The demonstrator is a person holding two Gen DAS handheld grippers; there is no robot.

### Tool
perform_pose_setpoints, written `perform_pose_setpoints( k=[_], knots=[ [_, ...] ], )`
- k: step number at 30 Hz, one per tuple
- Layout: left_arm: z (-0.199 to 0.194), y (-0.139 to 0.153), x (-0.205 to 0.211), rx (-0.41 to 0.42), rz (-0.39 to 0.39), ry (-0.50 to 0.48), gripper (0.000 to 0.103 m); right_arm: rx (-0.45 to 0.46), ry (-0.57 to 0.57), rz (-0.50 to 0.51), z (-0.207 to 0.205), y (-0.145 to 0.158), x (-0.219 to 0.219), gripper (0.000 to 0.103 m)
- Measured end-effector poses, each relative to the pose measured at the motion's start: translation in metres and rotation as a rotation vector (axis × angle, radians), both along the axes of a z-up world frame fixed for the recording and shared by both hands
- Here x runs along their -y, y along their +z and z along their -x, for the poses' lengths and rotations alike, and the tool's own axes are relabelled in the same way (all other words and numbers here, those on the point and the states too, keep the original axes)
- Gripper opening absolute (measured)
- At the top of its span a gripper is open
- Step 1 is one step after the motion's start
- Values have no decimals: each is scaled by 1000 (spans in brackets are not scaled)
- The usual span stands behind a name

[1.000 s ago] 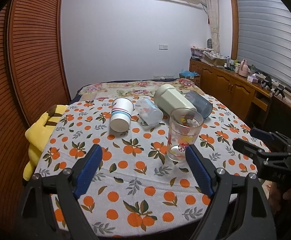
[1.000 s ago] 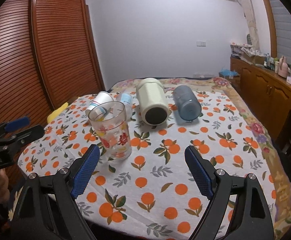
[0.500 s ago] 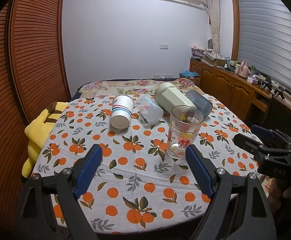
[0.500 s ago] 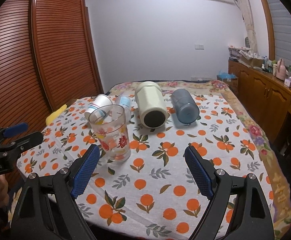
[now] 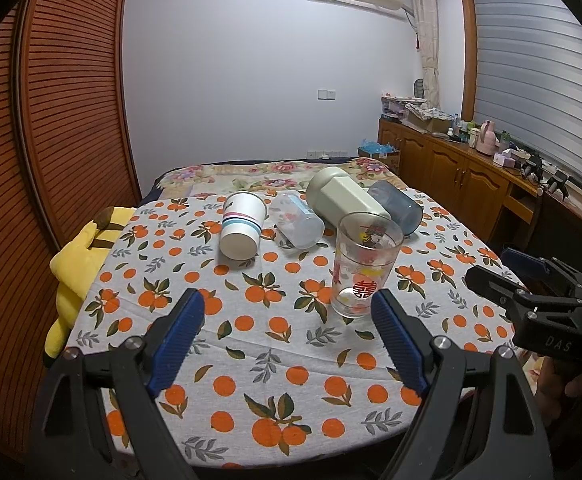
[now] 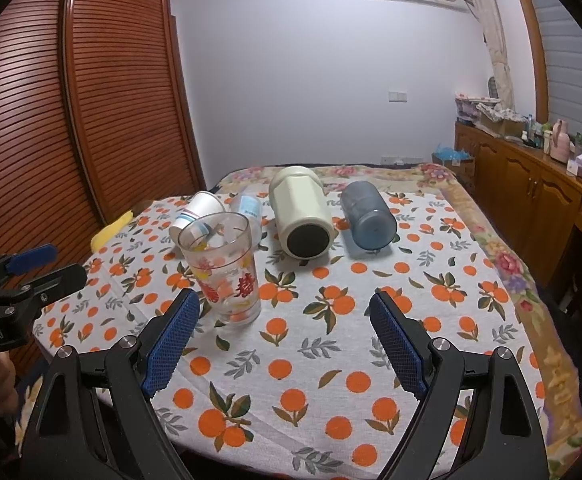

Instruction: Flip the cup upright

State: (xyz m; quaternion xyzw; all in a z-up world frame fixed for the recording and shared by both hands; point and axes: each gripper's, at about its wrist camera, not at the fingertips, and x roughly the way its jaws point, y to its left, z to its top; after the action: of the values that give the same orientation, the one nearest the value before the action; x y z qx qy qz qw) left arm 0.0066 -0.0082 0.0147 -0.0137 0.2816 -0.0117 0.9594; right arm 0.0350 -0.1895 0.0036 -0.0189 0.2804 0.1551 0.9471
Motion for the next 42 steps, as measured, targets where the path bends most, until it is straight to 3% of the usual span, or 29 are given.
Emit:
perform_pose_setpoints(
  k=[42],
  knots=[
    [1, 9, 2, 15, -7, -2, 86, 1, -3, -1, 1, -1, 0, 89]
  ],
)
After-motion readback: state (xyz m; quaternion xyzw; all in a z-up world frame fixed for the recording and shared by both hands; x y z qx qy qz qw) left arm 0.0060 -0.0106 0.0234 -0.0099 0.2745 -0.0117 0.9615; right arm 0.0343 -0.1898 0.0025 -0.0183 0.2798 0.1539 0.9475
